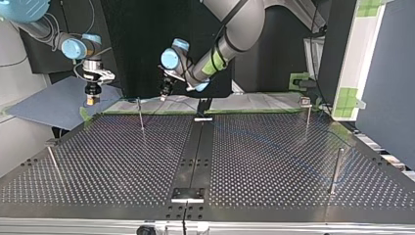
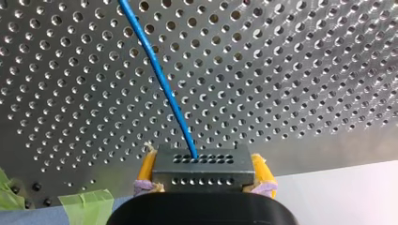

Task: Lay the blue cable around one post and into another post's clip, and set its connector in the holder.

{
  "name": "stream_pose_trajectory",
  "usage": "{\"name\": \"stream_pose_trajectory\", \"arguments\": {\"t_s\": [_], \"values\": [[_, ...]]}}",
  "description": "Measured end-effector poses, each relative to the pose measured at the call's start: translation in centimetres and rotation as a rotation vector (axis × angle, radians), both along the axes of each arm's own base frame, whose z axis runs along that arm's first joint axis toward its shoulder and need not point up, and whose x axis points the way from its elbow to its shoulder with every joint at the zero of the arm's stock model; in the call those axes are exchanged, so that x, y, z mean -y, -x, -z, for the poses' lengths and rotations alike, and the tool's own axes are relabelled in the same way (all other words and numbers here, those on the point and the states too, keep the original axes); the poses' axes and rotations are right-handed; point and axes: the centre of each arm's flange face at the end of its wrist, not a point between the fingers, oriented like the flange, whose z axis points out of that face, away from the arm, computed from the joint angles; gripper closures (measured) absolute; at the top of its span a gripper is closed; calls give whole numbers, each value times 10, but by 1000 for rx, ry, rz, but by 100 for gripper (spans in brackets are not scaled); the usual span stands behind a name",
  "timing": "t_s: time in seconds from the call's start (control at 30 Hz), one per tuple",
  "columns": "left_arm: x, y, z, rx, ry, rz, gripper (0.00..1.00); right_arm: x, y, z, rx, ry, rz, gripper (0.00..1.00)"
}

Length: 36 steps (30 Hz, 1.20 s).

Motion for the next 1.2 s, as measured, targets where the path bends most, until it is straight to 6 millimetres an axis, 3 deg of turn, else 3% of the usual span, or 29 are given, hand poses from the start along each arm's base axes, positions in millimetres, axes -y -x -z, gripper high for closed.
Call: {"name": "stream_pose_trajectory", "arguments": {"t_s": [0.57,0.93,0.97,1.0,1.07,1.1,1.17,1.2], "values": [[-5,-14,-3,-2,26,6,99,4,0,-2,13,9,2,100],[7,-11,-10,12,36,54,99,4,-3,-3,34,15,-7,100],[8,-11,-10,12,37,56,87,4,-3,-3,34,15,-7,100],[8,-10,-10,12,37,56,87,4,-3,-3,34,15,-8,100],[8,-10,-11,12,38,55,68,4,-3,-3,35,15,-7,100],[8,-10,-11,12,38,54,68,4,-4,-3,35,15,-7,100],[7,-11,-11,11,38,52,40,4,-4,-3,35,15,-7,100],[7,-11,-11,10,38,51,40,4,-4,-3,35,15,-8,100]]}}
